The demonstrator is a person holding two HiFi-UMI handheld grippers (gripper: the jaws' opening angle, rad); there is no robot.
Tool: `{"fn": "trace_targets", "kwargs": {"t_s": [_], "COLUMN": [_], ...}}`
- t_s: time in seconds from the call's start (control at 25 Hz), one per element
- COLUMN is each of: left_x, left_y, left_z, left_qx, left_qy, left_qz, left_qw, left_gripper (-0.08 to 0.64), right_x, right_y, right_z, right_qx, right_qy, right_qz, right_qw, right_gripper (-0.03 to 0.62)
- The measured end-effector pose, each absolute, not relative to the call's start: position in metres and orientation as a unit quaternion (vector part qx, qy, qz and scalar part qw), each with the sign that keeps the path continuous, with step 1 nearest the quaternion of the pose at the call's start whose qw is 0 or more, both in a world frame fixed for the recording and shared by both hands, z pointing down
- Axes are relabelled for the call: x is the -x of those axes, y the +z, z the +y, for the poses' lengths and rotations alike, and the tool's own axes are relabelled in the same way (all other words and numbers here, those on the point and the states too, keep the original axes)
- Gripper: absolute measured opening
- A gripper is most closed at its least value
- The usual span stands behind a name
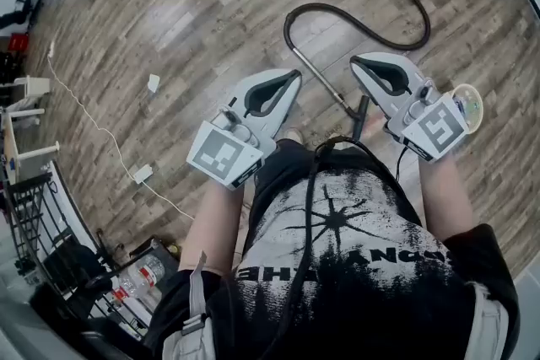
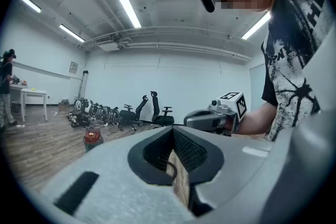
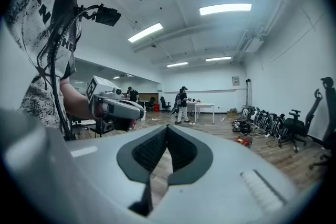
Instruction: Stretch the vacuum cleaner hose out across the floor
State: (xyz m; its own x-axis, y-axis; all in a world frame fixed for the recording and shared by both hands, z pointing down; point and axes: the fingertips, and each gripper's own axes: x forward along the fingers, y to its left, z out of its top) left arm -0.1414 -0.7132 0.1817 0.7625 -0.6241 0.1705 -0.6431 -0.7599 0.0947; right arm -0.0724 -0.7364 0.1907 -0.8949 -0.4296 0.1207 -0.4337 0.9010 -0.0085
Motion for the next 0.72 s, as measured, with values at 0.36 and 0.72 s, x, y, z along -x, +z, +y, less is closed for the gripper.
{"fn": "trace_targets", "kwargs": {"t_s": [0.36,0.72], "left_x": [0.127,0.16], "left_y": [0.194,0.224], "left_z": [-0.739,-0.805], "left_qx": [-0.943,-0.962], "left_qy": [0.054,0.08], "left_qz": [-0.32,-0.239], "left_qw": [0.074,0.103], "left_gripper": [0.0,0.0], "right_x": [0.07,0.104], "right_y": [0.228,0.271], "right_z": [-0.755,-0.812], "right_qx": [-0.225,-0.291], "right_qy": [0.046,0.087], "right_qz": [-0.97,-0.947], "right_qw": [0.079,0.105], "right_gripper": [0.005,0.005]}}
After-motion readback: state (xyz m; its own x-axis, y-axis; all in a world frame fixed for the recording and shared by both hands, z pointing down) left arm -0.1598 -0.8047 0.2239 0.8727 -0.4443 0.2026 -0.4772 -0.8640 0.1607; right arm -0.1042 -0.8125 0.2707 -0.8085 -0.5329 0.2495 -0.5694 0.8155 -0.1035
